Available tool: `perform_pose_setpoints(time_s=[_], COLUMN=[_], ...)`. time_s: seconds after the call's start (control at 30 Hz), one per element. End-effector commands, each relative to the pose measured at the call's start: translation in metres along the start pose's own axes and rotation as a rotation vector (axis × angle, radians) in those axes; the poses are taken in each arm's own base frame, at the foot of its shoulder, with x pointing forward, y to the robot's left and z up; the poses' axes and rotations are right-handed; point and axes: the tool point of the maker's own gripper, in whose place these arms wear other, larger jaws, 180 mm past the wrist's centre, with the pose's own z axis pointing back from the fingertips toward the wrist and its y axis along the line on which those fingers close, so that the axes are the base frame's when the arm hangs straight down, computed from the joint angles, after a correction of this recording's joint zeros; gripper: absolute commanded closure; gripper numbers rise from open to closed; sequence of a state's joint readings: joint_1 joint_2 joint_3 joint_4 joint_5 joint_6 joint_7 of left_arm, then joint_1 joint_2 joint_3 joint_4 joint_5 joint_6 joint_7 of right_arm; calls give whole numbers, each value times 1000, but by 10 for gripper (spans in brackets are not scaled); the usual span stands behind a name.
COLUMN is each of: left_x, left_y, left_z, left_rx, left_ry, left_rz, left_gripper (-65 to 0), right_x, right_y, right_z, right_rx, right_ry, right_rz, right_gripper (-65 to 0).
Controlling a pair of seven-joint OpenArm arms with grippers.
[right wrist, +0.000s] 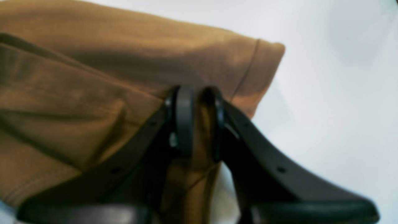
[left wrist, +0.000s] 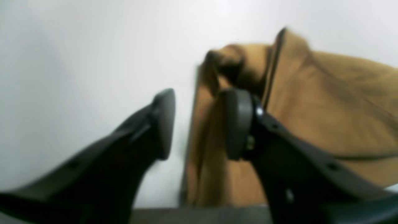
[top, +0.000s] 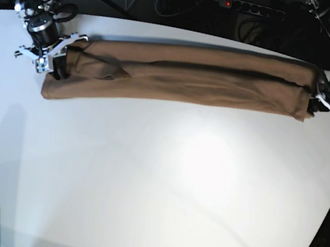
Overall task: Fold the T-shirt properly
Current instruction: 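Lift the strip end held by the left gripper off the table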
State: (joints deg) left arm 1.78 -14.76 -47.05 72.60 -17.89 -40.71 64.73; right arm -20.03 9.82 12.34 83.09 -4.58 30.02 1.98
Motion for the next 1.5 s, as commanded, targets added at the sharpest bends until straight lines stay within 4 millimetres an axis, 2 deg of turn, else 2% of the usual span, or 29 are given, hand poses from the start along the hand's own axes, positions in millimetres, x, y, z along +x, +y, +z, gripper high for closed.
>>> perform_pose_setpoints(time_s=[0.0,0.27,0.47,0.53,0.63,0.8,1.13,1.2,1.23,1.33,1.37,1.47], left_x=[-63,-64,-53,-56,-47,-46,-50,-50,-50,-48,-49,-47], left_y=[-6,-9,-10,-11,-21,-31,-30,-30,-31,-31,-31,-32], left_z=[-10,-11,-12,-11,-12,-12,-12,-12,-12,-12,-12,-13], left_rx=[19,12,9,4,-39,-87,-85,-85,-87,-87,-86,-86], left_ry=[253,253,238,262,249,254,262,260,261,260,263,260], left_rz=[6,9,11,13,18,30,32,32,33,31,31,30], left_gripper=[-310,-320,-319,-319,-319,-319,-313,-286,-244,-47,0,-31], right_x=[8,4,-17,-18,-19,-17,-18,-18,-18,-18,-18,-17], right_y=[-4,-9,-18,-19,-24,-24,-23,-22,-22,-22,-22,-22], right_z=[0,-3,-14,-17,-18,-18,-18,-18,-18,-18,-18,-18], right_rx=[0,-8,-10,-12,-15,-15,-14,-13,-13,-11,-11,-11], right_ry=[-26,-16,38,39,45,41,42,42,42,42,42,40], right_rz=[14,3,-31,-38,-31,-29,-32,-32,-32,-31,-31,-30], right_gripper=[-80,-80,-78,-77,-77,-77,-77,-77,-77,-77,-77,-77])
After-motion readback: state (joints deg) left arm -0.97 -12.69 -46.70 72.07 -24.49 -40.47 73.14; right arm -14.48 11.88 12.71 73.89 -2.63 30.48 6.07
